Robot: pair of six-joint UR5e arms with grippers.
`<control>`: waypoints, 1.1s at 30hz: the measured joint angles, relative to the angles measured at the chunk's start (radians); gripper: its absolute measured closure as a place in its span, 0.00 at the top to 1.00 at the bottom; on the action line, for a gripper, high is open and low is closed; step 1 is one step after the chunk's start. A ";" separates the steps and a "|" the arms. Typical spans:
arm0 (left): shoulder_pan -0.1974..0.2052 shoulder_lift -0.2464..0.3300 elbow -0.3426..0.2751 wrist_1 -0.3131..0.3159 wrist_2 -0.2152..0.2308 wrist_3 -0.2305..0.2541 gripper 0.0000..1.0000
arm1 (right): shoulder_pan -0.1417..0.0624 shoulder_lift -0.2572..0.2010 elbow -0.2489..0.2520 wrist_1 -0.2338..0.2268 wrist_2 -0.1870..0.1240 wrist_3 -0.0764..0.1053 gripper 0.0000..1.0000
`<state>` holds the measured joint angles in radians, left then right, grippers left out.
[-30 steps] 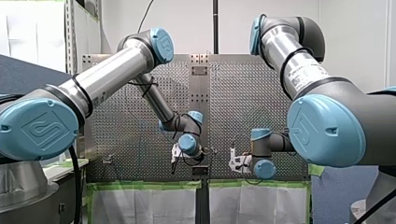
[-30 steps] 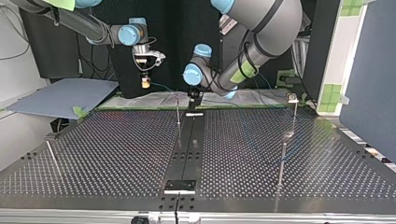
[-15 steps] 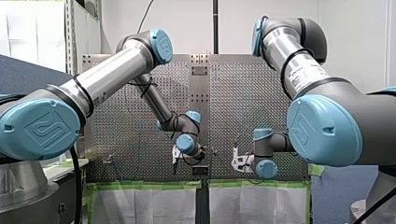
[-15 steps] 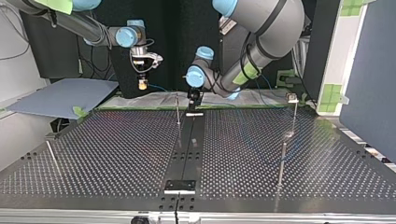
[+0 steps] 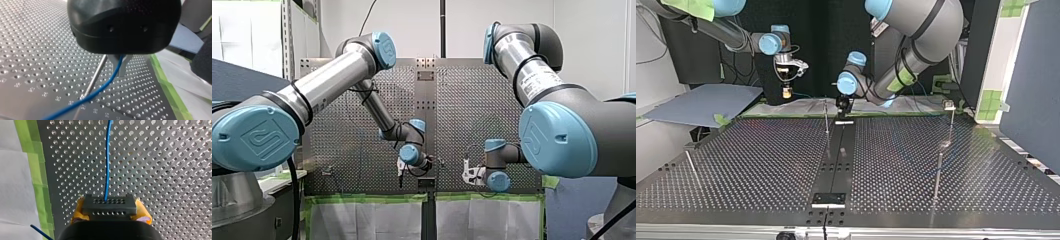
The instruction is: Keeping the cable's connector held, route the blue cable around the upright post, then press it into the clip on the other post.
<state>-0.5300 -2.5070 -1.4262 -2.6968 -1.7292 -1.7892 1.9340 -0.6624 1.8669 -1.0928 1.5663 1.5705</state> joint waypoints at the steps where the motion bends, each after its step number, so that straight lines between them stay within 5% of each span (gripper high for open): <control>1: 0.003 0.000 0.000 0.002 0.007 -0.008 0.00 | -0.001 0.000 -0.001 0.001 0.000 0.000 0.00; 23: 0.034 -0.015 0.000 -0.004 0.068 -0.114 0.00 | -0.036 0.000 -0.031 0.027 -0.014 0.002 0.00; 33: 0.050 -0.017 0.000 -0.002 0.108 -0.165 0.00 | -0.062 0.000 -0.061 0.080 -0.014 -0.005 0.00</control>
<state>-0.4799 -2.5243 -1.4263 -2.6992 -1.6213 -1.9547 1.8718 -0.6621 1.8058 -1.0129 1.5526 1.5659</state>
